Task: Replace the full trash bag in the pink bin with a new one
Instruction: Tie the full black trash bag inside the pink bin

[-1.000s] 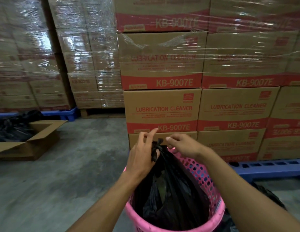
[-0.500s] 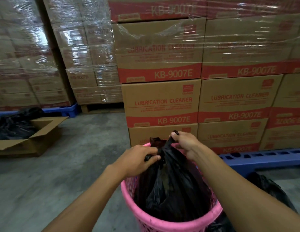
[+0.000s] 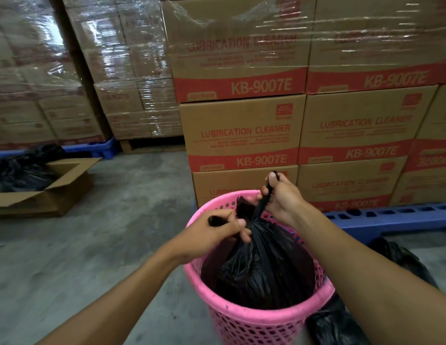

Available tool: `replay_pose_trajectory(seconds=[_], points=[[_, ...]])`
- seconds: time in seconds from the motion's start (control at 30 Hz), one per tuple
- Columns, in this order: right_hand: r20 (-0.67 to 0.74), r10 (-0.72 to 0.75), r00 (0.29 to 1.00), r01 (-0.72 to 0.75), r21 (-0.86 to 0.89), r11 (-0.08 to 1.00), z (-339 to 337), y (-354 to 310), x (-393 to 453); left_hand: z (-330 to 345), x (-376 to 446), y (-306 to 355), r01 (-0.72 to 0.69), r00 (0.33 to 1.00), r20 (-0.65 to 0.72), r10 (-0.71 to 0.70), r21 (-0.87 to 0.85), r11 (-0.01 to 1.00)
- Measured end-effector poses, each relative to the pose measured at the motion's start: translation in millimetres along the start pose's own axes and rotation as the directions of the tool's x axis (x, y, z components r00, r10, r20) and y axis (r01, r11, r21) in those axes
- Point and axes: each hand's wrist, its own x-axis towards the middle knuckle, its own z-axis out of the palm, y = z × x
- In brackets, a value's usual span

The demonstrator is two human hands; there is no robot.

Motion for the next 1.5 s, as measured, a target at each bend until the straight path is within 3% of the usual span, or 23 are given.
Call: replay_pose_trajectory(seconds=[0.07,0.13,0.23,0.27,0.33,0.43,0.5,0.57,0.63,0.7,0.77,0.87,1.0,1.1,1.17,1.3,1.37,1.43,1.5], points=[[0.004,-0.002,1.0,0.002,0.087,0.996,0.6,2.8,4.5,10.1,7.5,-4.0,0.052,0.999,-0.001,-0.052,0.034,0.998],[0.037,0.002,0.999,-0.004,0.061,0.998,-7.4,11.0,12.0,7.6,12.4,-14.5,0.098,0.995,0.0,-0.099,0.134,0.986],[0.109,0.009,0.994,0.013,-0.206,0.978,-22.8,29.4,21.3,-4.8,13.1,-29.2,0.181,0.97,0.072,-0.233,0.425,0.887],[0.122,-0.016,0.992,0.06,-0.366,0.929,-28.7,35.8,24.6,-5.3,12.3,-32.4,0.189,0.948,0.113,-0.297,0.551,0.813],[0.183,-0.122,0.976,0.214,-0.664,0.716,-40.2,42.7,29.2,-0.4,11.6,-34.2,0.186,0.893,0.143,-0.426,0.744,0.642],[0.29,-0.2,0.936,0.35,-0.837,0.422,-52.3,43.6,30.7,7.1,15.4,-32.9,0.194,0.84,0.079,-0.537,0.88,0.433],[0.322,-0.199,0.926,0.372,-0.868,0.328,-54.7,43.2,29.4,8.1,17.6,-33.0,0.227,0.841,0.041,-0.54,0.878,0.42],[0.3,-0.168,0.939,0.337,-0.899,0.28,-54.0,38.4,26.1,4.3,19.0,-32.0,0.311,0.886,-0.036,-0.463,0.786,0.534],[0.249,-0.067,0.966,0.257,-0.906,0.336,-54.7,29.0,21.8,-7.0,21.5,-29.6,0.443,0.894,-0.195,-0.402,0.513,0.735],[0.226,0.135,0.965,0.126,-0.845,0.519,-57.1,15.1,17.7,-19.9,23.0,-25.9,0.468,0.859,-0.276,-0.43,0.087,0.879],[0.279,0.368,0.887,-0.013,-0.782,0.623,-51.5,1.8,8.0,-28.6,26.7,-21.8,0.412,0.831,-0.318,-0.455,-0.195,0.89],[0.335,0.537,0.774,0.017,-0.859,0.512,-25.9,-6.6,-12.8,-23.5,38.6,-16.9,0.328,0.803,-0.379,-0.46,-0.364,0.872],[0.372,0.543,0.753,0.09,-0.875,0.475,9.7,-1.2,-31.4,-8.2,57.6,-13.9,0.282,0.819,-0.386,-0.424,-0.374,0.884],[0.422,0.439,0.793,0.118,-0.814,0.568,17.8,4.1,-34.6,-4.4,61.2,-13.4,0.291,0.867,-0.273,-0.416,-0.4,0.869],[0.386,0.368,0.846,0.045,-0.739,0.672,16.1,1.5,-31.8,-2.3,56.7,-18.8,0.308,0.892,-0.199,-0.405,-0.387,0.869],[0.149,0.293,0.944,-0.185,-0.494,0.849,16.0,-6.6,-25.8,8.0,41.1,-44.1,0.379,0.925,0.004,-0.379,0.02,0.925],[0.054,0.311,0.949,-0.275,-0.344,0.898,22.9,-8.4,-23.7,20.6,40.7,-49.3,0.304,0.944,0.069,-0.322,0.193,0.933],[-0.001,0.32,0.947,-0.313,-0.222,0.924,33.9,-8.8,-21.9,38.1,43.9,-48.4,0.191,0.98,0.005,-0.201,0.288,0.938],[-0.024,0.314,0.949,-0.312,-0.194,0.93,45.5,-7.9,-20.7,50.8,49.7,-50.9,0.231,0.966,-0.186,-0.178,0.322,0.918]])
